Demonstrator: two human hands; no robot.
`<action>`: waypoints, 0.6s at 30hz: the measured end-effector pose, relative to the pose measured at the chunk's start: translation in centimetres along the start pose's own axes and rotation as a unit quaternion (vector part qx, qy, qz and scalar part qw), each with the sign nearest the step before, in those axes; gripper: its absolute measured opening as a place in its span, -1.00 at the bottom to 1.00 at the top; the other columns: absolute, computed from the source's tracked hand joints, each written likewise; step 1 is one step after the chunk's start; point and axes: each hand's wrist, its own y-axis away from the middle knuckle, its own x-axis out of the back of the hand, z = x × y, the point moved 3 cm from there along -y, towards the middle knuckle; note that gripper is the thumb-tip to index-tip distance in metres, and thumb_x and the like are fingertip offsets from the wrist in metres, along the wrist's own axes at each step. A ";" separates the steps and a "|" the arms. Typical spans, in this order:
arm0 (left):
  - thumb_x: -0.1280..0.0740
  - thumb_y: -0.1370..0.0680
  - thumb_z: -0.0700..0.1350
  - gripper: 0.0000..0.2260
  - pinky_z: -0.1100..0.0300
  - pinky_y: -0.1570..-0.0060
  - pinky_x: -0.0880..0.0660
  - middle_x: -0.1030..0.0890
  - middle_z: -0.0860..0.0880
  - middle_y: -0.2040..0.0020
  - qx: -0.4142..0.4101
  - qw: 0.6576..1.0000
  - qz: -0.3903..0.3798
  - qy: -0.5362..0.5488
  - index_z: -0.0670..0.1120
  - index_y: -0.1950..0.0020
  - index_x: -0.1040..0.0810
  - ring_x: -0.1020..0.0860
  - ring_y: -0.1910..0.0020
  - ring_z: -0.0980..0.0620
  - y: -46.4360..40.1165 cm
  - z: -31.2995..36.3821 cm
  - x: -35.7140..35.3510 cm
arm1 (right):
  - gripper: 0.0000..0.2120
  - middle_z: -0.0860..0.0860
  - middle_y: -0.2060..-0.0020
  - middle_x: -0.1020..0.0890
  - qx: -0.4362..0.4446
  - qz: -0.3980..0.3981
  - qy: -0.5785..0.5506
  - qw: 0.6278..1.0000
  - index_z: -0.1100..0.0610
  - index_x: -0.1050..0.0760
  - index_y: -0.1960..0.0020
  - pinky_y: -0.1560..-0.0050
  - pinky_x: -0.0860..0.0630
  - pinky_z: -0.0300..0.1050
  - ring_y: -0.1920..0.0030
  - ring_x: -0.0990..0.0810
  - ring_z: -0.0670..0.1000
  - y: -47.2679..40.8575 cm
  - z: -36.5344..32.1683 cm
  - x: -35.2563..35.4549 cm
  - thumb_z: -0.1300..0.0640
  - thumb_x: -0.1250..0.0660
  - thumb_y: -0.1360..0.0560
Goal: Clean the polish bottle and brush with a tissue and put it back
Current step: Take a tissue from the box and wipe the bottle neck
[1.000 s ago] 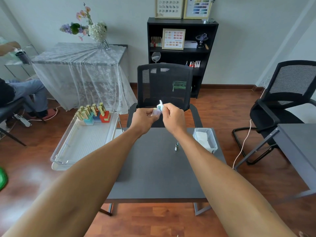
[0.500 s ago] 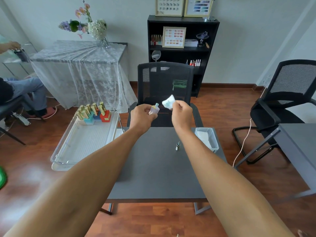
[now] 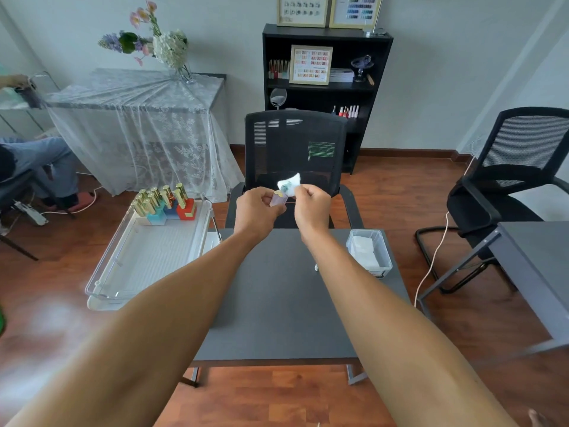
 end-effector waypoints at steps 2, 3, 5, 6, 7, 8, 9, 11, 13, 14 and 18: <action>-0.59 -0.50 -0.12 -0.86 0.28 0.21 -0.48 -0.68 0.06 0.18 -0.001 1.000 0.007 -0.006 -0.10 -0.01 -0.73 -0.60 0.21 0.11 0.1 -0.1 -0.3 | -0.78 0.01 0.30 -0.61 0.008 0.010 0.018 1.000 0.32 -0.65 0.12 0.21 -0.44 -0.09 0.28 -0.50 -0.05 0.4 0.1 -0.1 0.28 -0.25 -0.57; -0.58 -0.51 -0.12 -0.89 0.25 0.22 -0.48 -0.67 0.05 0.20 0.000 1.000 0.010 -0.008 -0.10 0.02 -0.73 -0.60 0.22 0.10 0.2 -0.2 -0.4 | -0.77 0.01 0.28 -0.63 0.018 0.013 0.030 0.999 0.30 -0.66 0.10 0.21 -0.46 -0.09 0.26 -0.52 -0.06 0.7 0.1 -0.1 0.27 -0.25 -0.58; -0.56 -0.52 -0.11 -0.90 0.25 0.24 -0.47 -0.67 0.04 0.21 0.007 1.000 0.015 -0.015 -0.12 0.03 -0.73 -0.59 0.24 0.08 0.3 -0.3 -0.5 | -0.77 -0.05 0.30 -0.63 0.034 0.015 0.044 0.998 0.28 -0.66 0.09 0.19 -0.50 -0.07 0.26 -0.55 -0.09 1.1 0.2 0.0 0.25 -0.24 -0.59; -0.55 -0.53 -0.11 -0.89 0.26 0.26 -0.46 -0.68 0.03 0.19 0.010 1.000 0.015 -0.019 -0.12 0.01 -0.73 -0.59 0.22 0.08 0.3 -0.3 -0.4 | -0.77 -0.06 0.30 -0.62 0.036 0.016 0.041 0.998 0.28 -0.65 0.10 0.18 -0.52 -0.07 0.26 -0.55 -0.08 1.2 0.2 0.1 0.25 -0.24 -0.59; -0.54 -0.53 -0.11 -0.88 0.26 0.26 -0.46 -0.68 0.02 0.17 0.013 1.000 0.013 -0.020 -0.13 -0.01 -0.73 -0.60 0.20 0.07 0.2 -0.3 -0.4 | -0.77 -0.04 0.31 -0.62 0.033 0.021 0.032 0.999 0.28 -0.64 0.11 0.17 -0.52 -0.05 0.26 -0.54 -0.06 1.2 0.1 0.2 0.25 -0.23 -0.59; -0.53 -0.54 -0.11 -0.87 0.25 0.24 -0.47 -0.69 0.01 0.14 0.016 1.000 0.009 -0.018 -0.12 -0.03 -0.73 -0.61 0.16 0.06 0.1 -0.2 -0.3 | -0.77 0.00 0.32 -0.60 0.026 0.032 0.019 0.999 0.26 -0.60 0.16 0.19 -0.50 -0.03 0.26 -0.51 -0.03 1.0 0.0 0.5 0.25 -0.23 -0.58; -0.52 -0.55 -0.11 -0.86 0.23 0.19 -0.52 -0.70 -0.01 0.09 0.023 1.000 0.001 -0.012 -0.12 -0.08 -0.72 -0.62 0.11 0.03 0.0 -0.2 -0.2 | -0.76 0.01 0.35 -0.56 0.021 0.047 0.001 0.999 0.22 -0.54 0.23 0.21 -0.45 -0.01 0.28 -0.47 -0.01 0.7 0.0 0.7 0.25 -0.22 -0.58; -0.51 -0.57 -0.16 -0.75 0.14 0.03 -0.65 -0.70 -0.07 -0.07 0.056 0.997 -0.029 0.037 -0.12 -0.25 -0.67 -0.67 0.00 -0.02 -0.1 -0.3 -0.2 | -0.72 -0.03 0.41 -0.45 0.022 0.072 -0.023 0.997 0.16 -0.42 0.31 0.27 -0.36 -0.07 0.34 -0.39 -0.03 0.1 -0.3 1.2 0.26 -0.22 -0.58; -0.51 -0.57 -0.23 -0.65 0.00 -0.12 -0.69 -0.67 -0.12 -0.17 0.087 0.988 -0.062 0.110 -0.13 -0.36 -0.61 -0.70 -0.08 -0.09 0.1 -0.5 -0.3 | -0.74 -0.06 0.41 -0.44 0.029 0.066 -0.018 0.997 0.19 -0.45 0.29 0.29 -0.34 -0.13 0.36 -0.38 -0.07 -0.5 -0.7 1.4 0.26 -0.23 -0.57; -0.51 -0.58 -0.23 -0.64 -0.04 -0.16 -0.68 -0.67 -0.13 -0.18 0.085 0.985 -0.070 0.135 -0.14 -0.36 -0.61 -0.70 -0.11 -0.11 0.1 -0.5 -0.2 | -0.76 -0.06 0.41 -0.46 0.034 0.058 -0.013 0.998 0.23 -0.48 0.27 0.30 -0.34 -0.14 0.36 -0.40 -0.09 -0.7 -0.8 1.4 0.26 -0.23 -0.57; -0.57 -0.53 -0.15 -0.57 -0.07 -0.28 -0.61 -0.66 -0.14 -0.22 0.067 0.982 -0.083 0.154 -0.15 -0.38 -0.59 -0.66 -0.19 -0.14 0.4 -0.2 0.3 | -0.78 -0.05 0.35 -0.55 0.053 0.037 -0.005 0.998 0.29 -0.59 0.17 0.31 -0.38 -0.22 0.35 -0.48 -0.18 -1.0 -1.2 1.0 0.25 -0.24 -0.58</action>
